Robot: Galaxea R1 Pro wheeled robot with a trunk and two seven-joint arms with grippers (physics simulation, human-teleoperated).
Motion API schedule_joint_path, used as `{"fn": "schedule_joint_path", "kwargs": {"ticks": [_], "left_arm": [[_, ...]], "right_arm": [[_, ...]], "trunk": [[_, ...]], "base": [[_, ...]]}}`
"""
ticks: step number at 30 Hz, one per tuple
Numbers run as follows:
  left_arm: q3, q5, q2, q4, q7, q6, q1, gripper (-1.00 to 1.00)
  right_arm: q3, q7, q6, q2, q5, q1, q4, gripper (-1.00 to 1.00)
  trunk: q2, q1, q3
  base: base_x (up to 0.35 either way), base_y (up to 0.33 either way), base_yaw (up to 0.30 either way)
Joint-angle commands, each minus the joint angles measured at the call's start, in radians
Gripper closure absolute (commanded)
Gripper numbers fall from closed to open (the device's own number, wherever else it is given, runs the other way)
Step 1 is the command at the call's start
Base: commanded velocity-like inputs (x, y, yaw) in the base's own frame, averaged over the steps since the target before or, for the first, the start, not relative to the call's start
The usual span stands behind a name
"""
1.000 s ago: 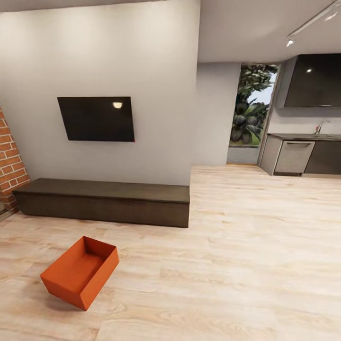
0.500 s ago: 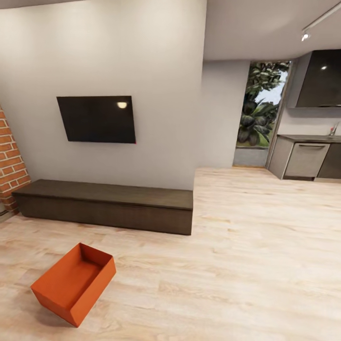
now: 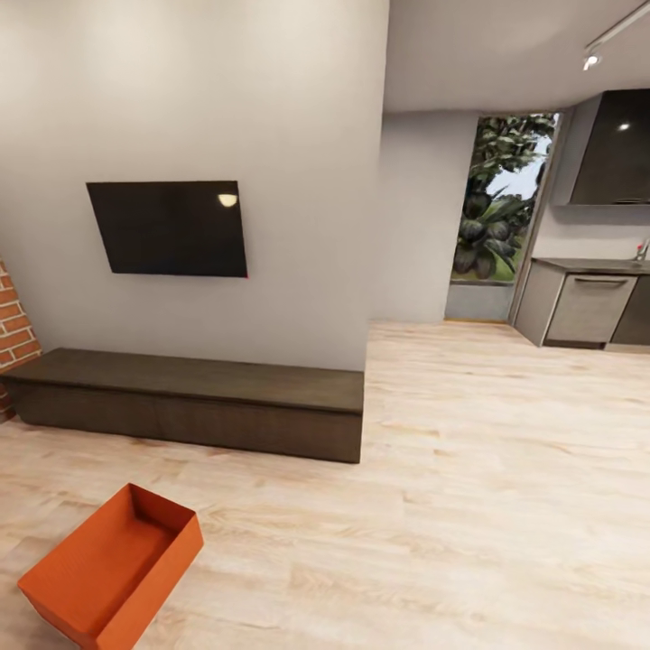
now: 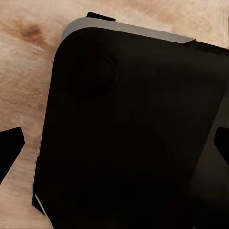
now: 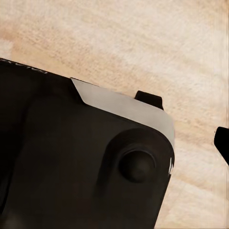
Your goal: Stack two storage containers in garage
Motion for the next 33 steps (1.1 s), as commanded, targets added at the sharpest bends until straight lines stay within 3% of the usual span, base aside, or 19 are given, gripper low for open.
{"fn": "schedule_joint_path", "kwargs": {"ticks": [1, 13, 33], "left_arm": [[0.002, 0.004, 0.0, 0.0, 0.001, -0.003, 0.0, -1.0], [0.002, 0.004, 0.001, 0.0, 0.001, -0.004, 0.0, -1.0], [0.002, 0.004, 0.002, -0.001, 0.001, -0.004, 0.0, -1.0]], "right_arm": [[0.001, 0.002, -0.006, 0.0, -0.001, -0.001, 0.003, -1.0], [0.001, 0.002, -0.006, -0.001, -0.001, -0.001, 0.003, -1.0], [0.001, 0.002, -0.006, 0.0, -0.001, -0.001, 0.003, -1.0]], "trunk": [[0.0, 0.001, -0.001], [0.0, 0.001, -0.001], [0.0, 0.001, -0.001]], "base": [[0.292, -0.142, 0.0], [0.217, -0.128, 0.0], [0.007, -0.003, 0.0]]}}
